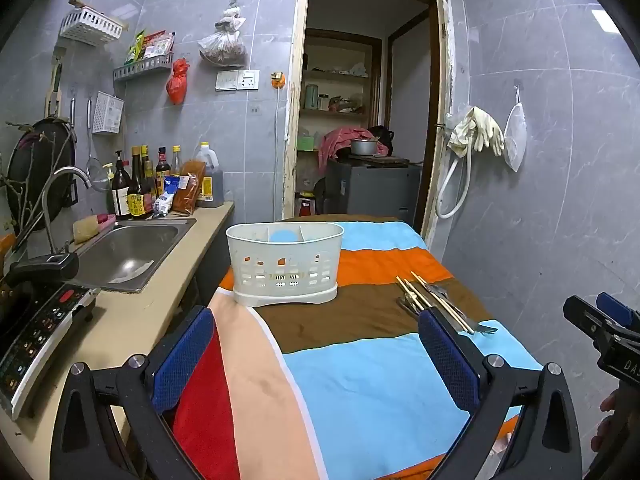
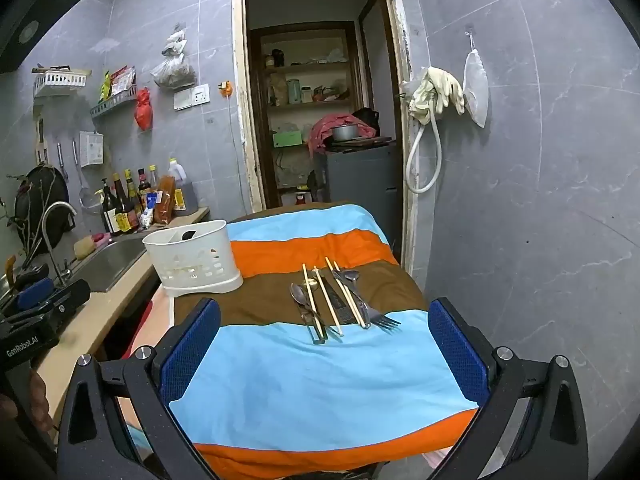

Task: Organize utensils

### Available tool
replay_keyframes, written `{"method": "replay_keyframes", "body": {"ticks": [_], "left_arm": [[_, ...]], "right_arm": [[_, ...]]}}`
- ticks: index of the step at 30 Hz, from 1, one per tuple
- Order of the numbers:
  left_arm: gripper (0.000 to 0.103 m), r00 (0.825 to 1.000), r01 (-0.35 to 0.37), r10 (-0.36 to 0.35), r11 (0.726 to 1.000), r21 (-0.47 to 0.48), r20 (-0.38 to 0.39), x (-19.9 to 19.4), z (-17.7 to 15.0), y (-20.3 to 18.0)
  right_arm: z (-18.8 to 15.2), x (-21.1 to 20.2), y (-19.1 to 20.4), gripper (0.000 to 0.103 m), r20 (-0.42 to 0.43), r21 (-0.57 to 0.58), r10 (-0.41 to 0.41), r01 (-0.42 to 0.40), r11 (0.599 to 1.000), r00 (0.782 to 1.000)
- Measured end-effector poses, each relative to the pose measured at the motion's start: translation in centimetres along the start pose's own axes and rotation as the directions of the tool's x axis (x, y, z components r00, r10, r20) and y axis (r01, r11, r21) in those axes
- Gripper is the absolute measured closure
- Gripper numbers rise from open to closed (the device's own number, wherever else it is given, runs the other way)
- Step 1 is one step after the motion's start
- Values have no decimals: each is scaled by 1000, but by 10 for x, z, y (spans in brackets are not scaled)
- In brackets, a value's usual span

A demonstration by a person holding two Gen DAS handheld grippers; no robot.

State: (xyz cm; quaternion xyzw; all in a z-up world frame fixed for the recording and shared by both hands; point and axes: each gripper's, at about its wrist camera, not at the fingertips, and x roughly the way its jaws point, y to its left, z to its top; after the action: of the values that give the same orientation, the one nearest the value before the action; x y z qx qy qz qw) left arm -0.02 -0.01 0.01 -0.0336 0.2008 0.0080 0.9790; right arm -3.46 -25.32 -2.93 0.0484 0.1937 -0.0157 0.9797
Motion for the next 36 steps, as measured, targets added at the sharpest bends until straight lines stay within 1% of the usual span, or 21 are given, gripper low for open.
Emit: {"method": "replay_keyframes", "body": {"ticks": [11,13,16,36], "left_arm": [[0,1000,2,-3,1000,-6,-6,1,-3,0],[0,1000,1,-1,1000,-5,-7,1,-3,0],[0,1000,-2,2,1000,-6,-7,2,-2,2],[0,1000,0,0,1000,-8,-11,2,-4,4]], "right_arm": [[0,-1,0,1,-11,6,6,-6,1000,1000],[-9,3,2,1,-11,5,6,-6,1000,1000],[-5,2,1,1,-15,3,7,-7,1000,1000],[-13,12,7,1,-22,6,4,-4,1000,1000]]}}
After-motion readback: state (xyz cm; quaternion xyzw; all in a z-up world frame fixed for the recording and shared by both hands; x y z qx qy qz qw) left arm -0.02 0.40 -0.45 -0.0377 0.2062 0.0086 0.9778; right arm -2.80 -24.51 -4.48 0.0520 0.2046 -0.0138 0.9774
